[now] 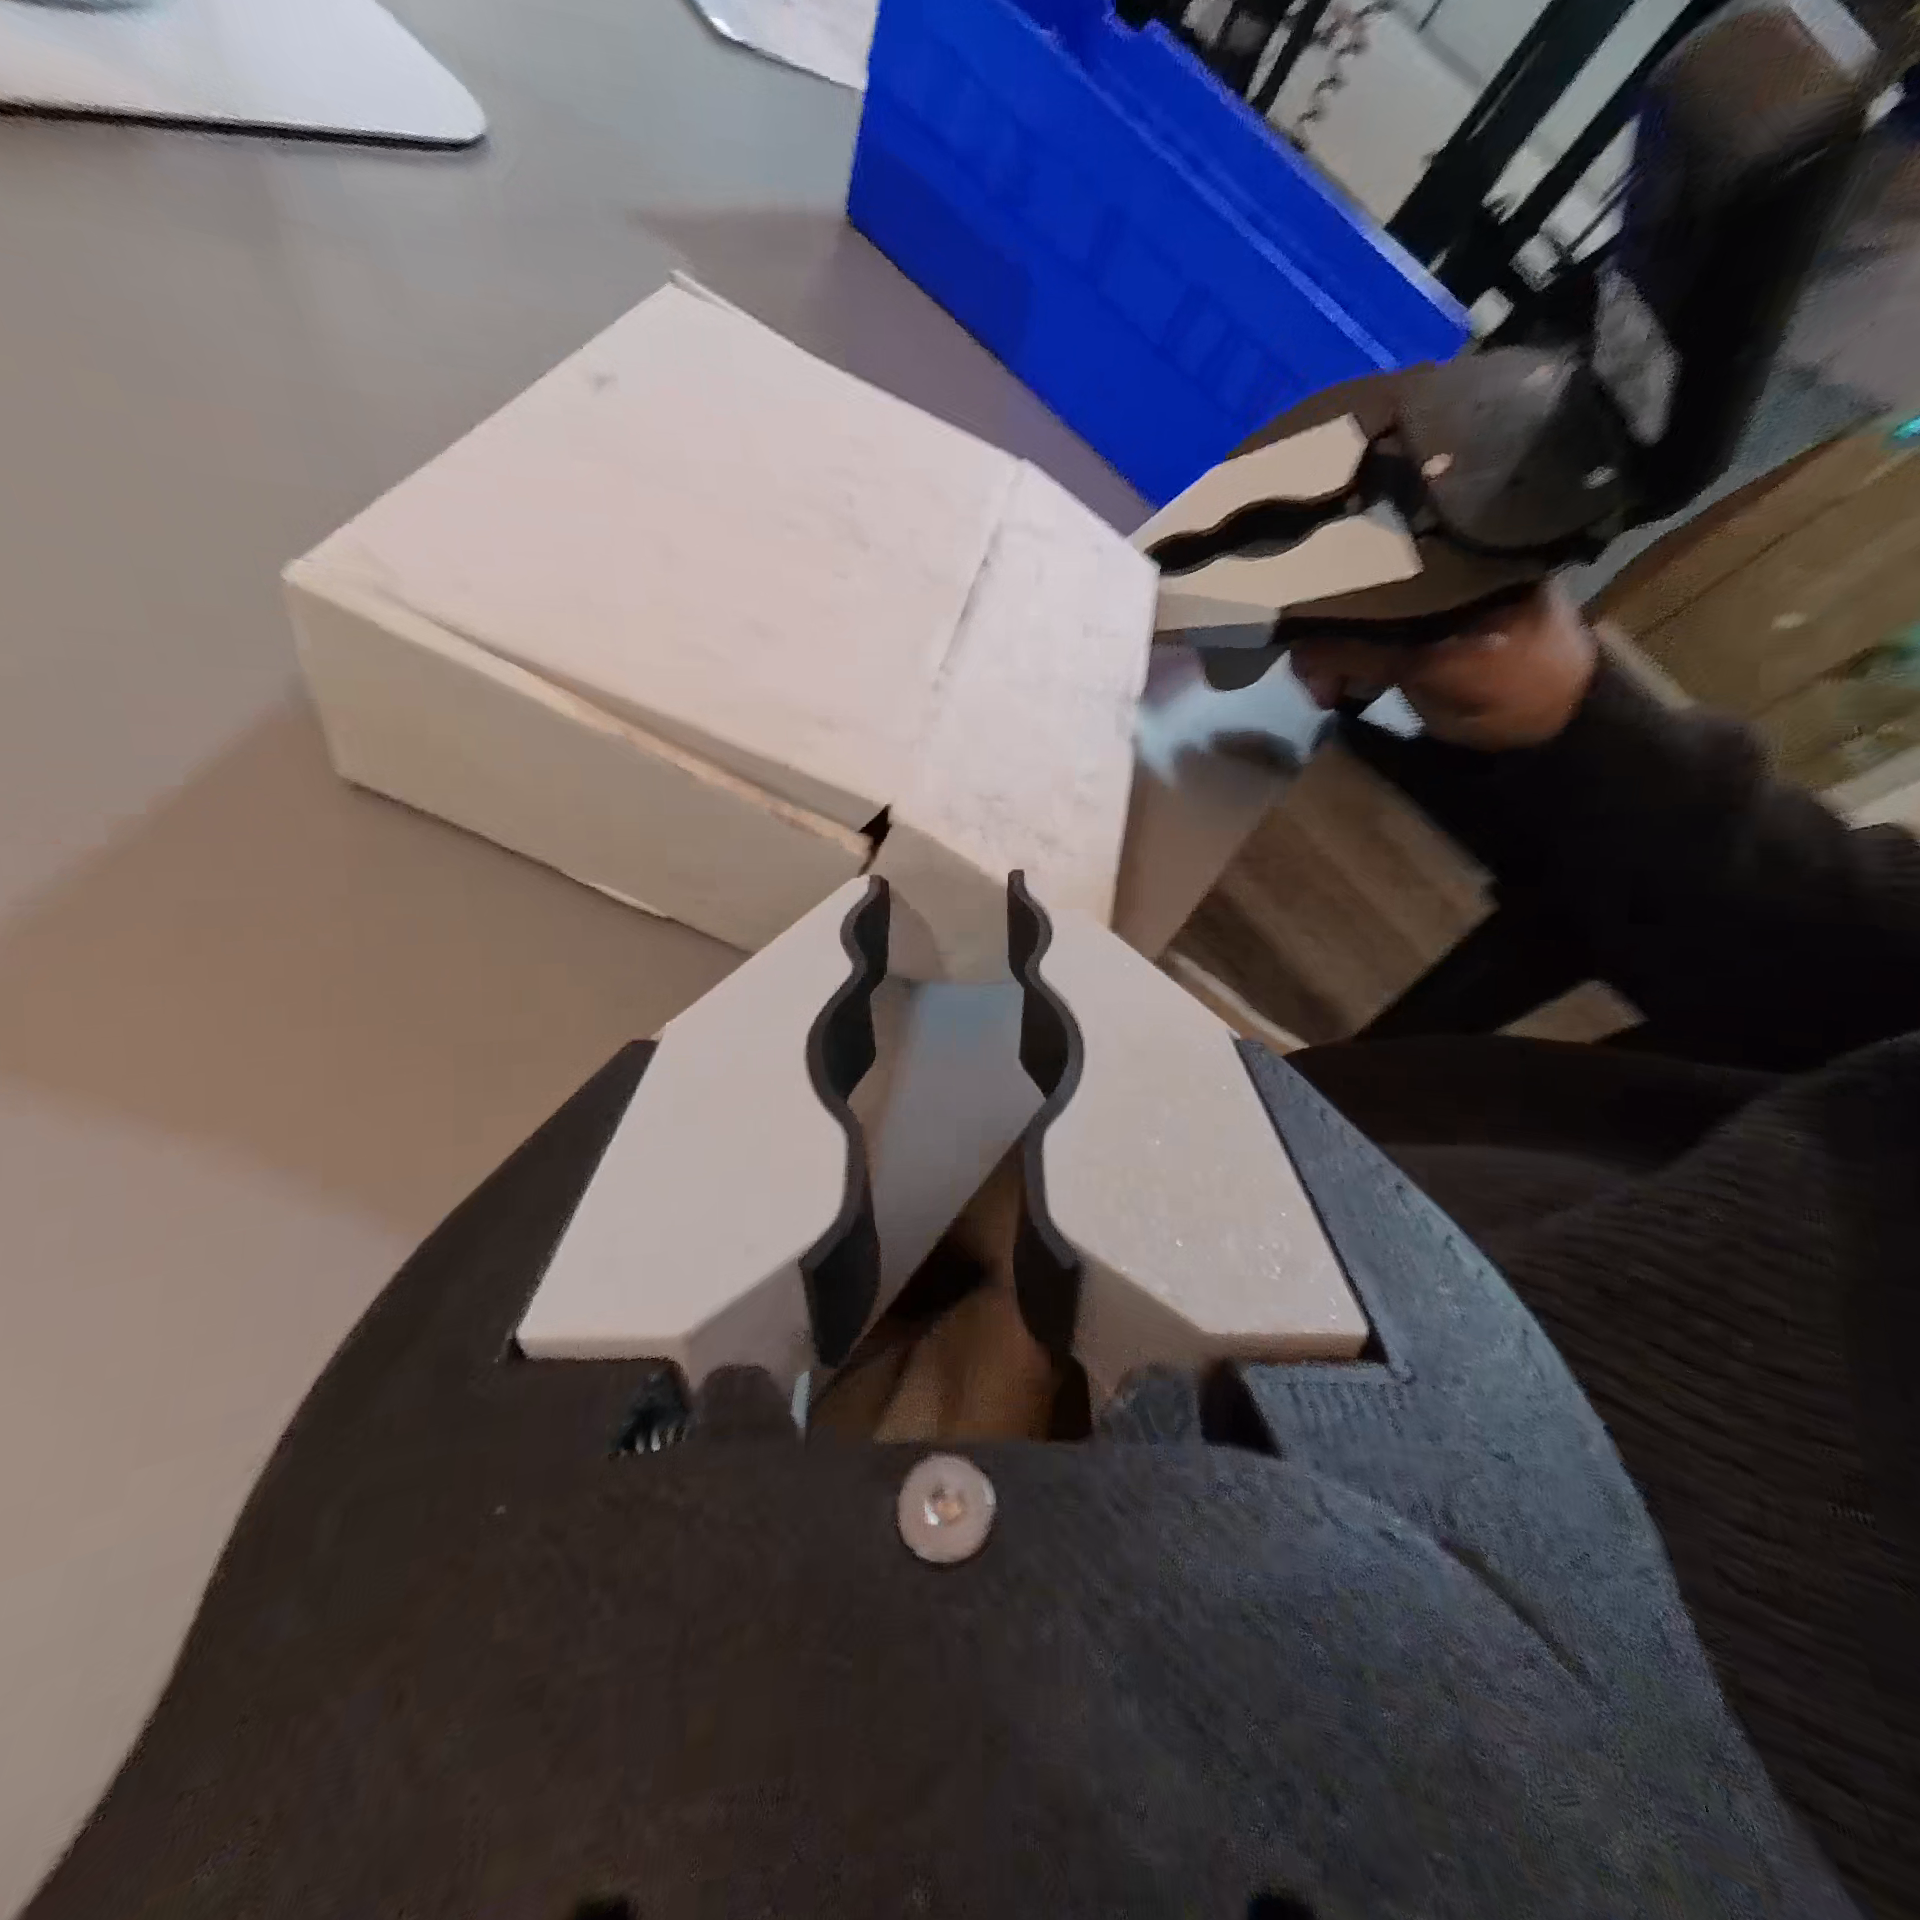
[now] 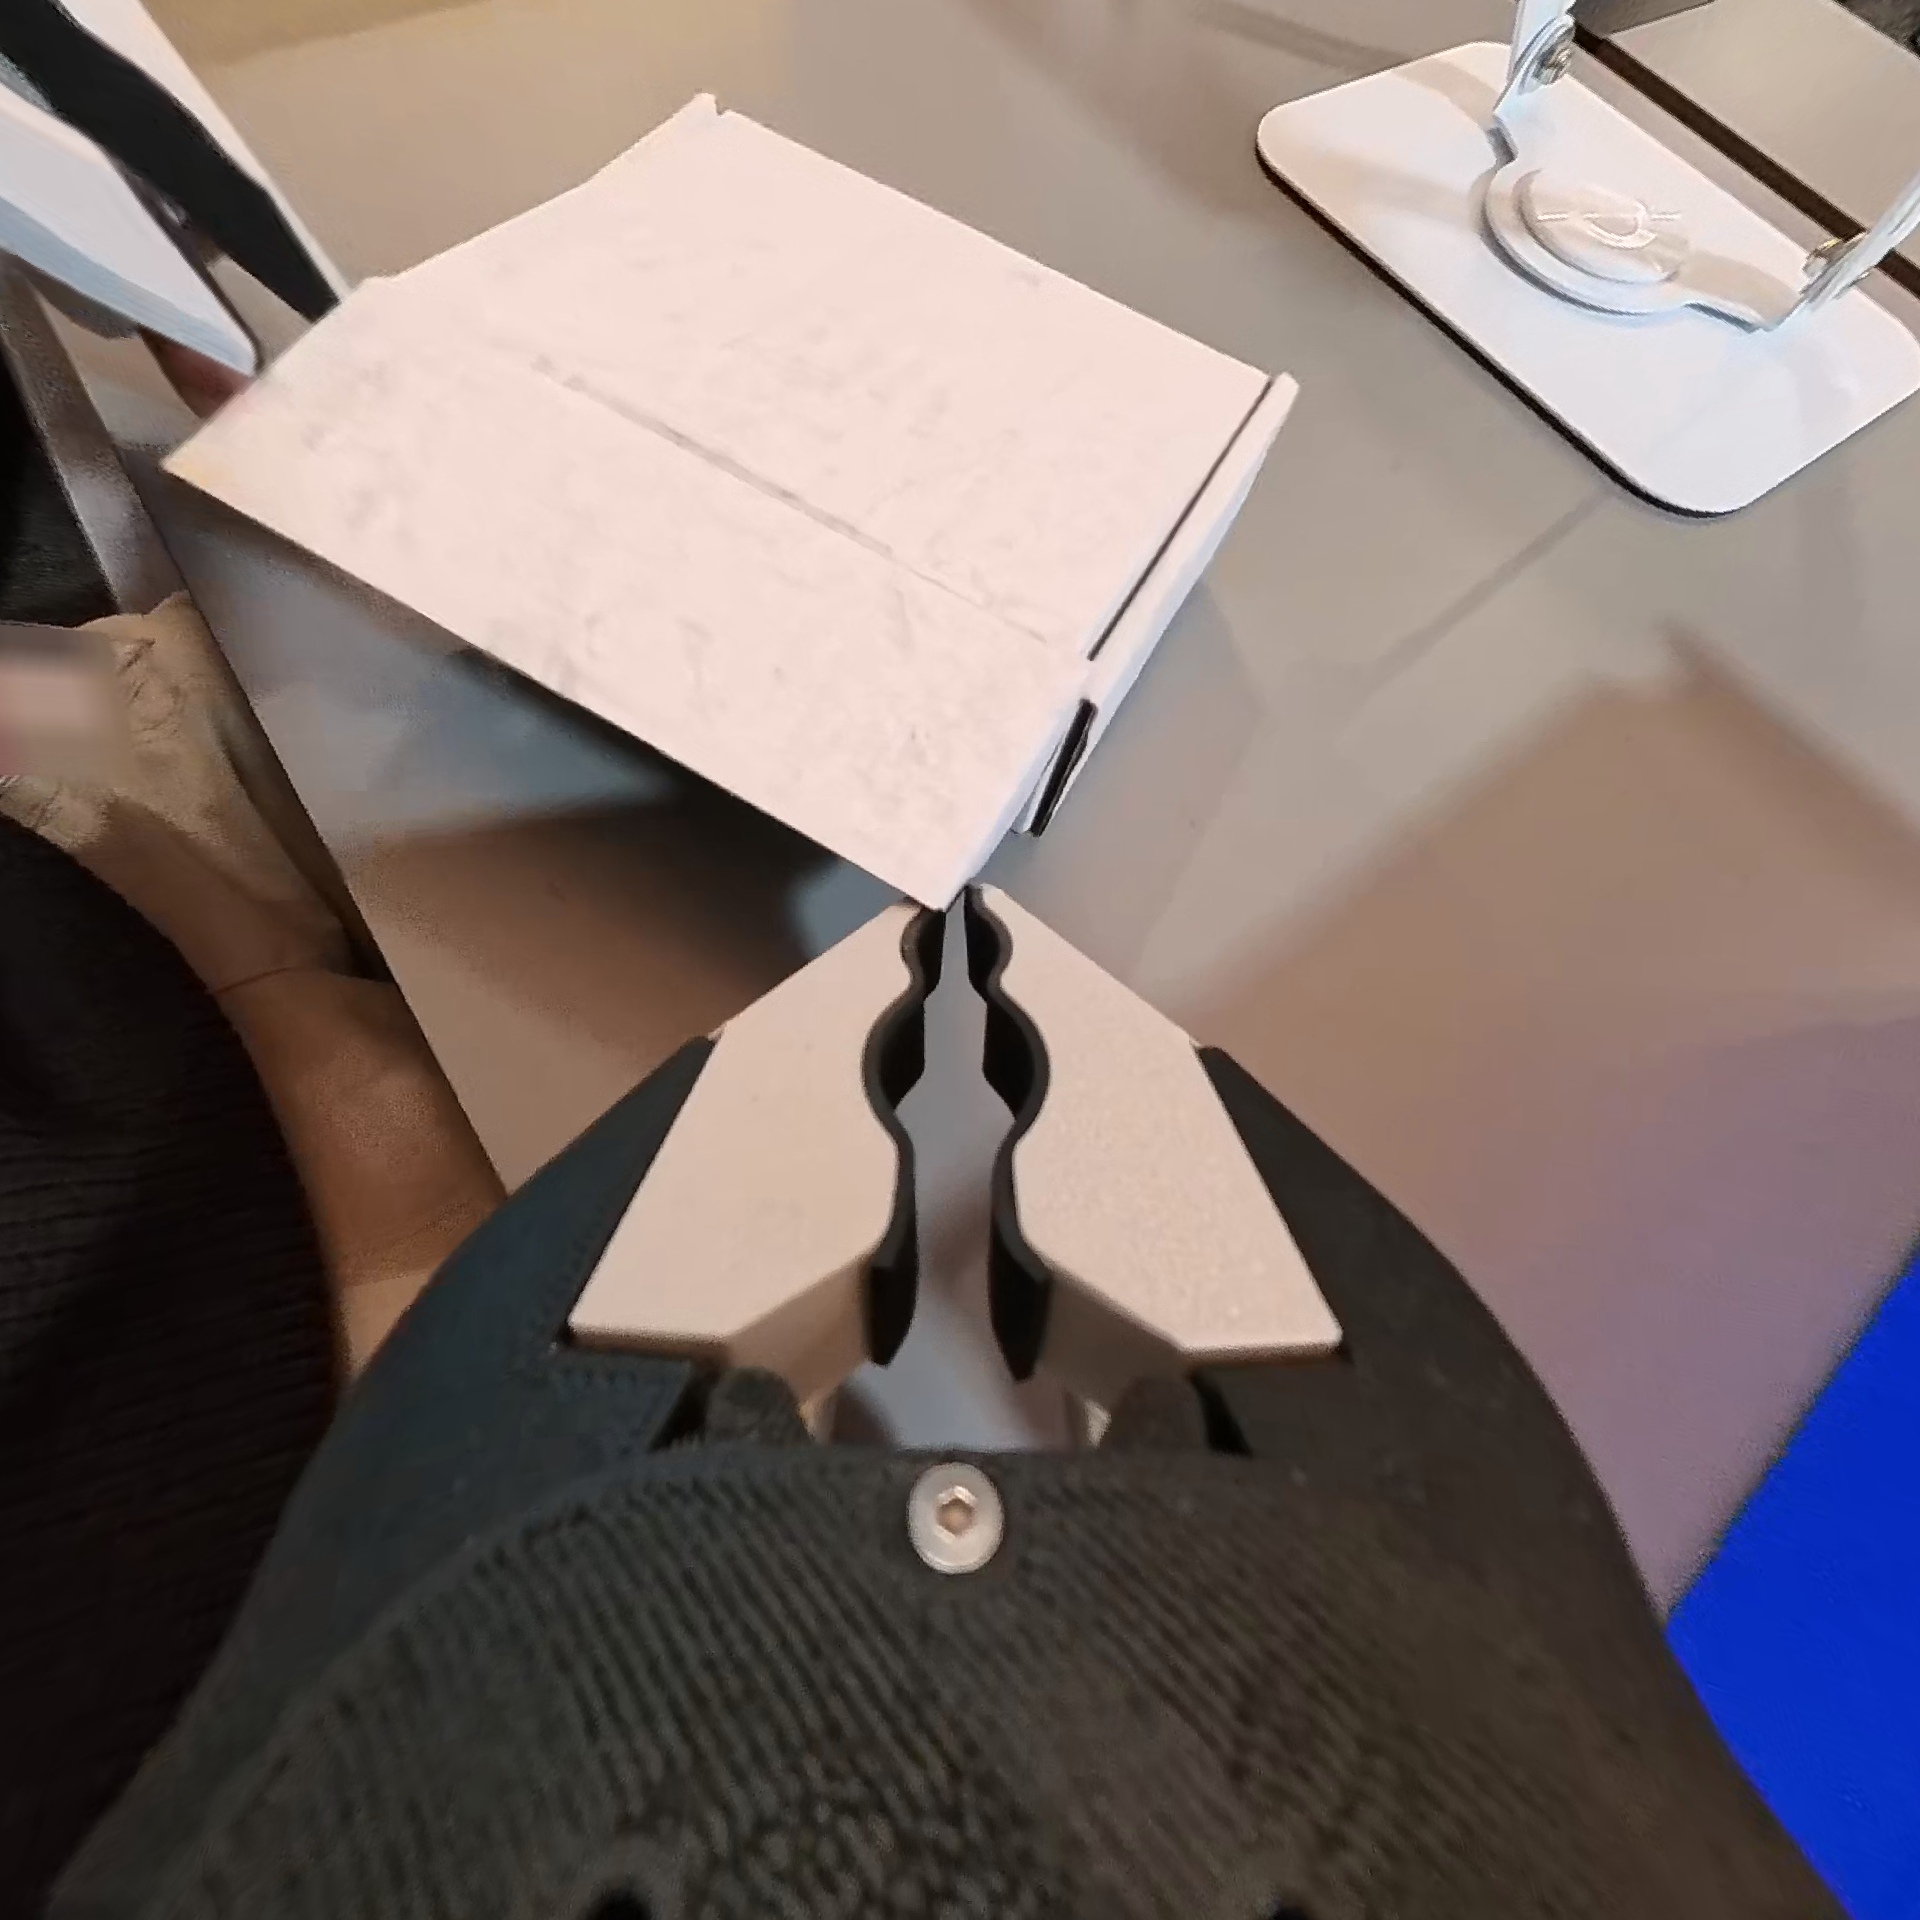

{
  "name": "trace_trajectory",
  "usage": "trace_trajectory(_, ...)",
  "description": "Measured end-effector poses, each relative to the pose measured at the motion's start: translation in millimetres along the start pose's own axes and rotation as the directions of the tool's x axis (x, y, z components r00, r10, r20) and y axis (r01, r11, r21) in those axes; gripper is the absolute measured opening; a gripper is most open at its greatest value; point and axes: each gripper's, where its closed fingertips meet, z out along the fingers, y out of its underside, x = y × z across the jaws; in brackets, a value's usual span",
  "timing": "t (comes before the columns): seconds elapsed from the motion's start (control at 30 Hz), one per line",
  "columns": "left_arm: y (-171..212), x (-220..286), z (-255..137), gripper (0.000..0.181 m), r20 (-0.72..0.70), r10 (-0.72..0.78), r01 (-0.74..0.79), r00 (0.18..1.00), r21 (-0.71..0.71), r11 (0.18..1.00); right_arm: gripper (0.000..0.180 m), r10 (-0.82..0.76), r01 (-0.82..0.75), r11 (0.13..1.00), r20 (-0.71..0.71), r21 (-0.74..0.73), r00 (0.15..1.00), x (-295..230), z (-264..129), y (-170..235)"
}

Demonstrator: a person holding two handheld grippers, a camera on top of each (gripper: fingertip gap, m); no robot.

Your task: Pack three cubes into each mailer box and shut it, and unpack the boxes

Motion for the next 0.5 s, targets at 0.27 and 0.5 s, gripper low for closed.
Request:
trace_trajectory(0.27, 8.7, -1.3, -1.6, 0.021, 0.002, -0.117, 0.117, 0.993, -0.072, 0.991, 0.002, -0.004, 0.004, 1.0, 0.005, 0.0, 1.0, -2.0, 1.7, -0.8)
trace_trajectory(0.5, 12.3, 4.5, 3.5, 0.023, -0.037, -0.171, 0.168, 0.985, -0.073, 0.983, 0.001, 0.001, -0.001, 1.0, -0.011, -0.013, 1.0, 2.0, 2.4, 2.6)
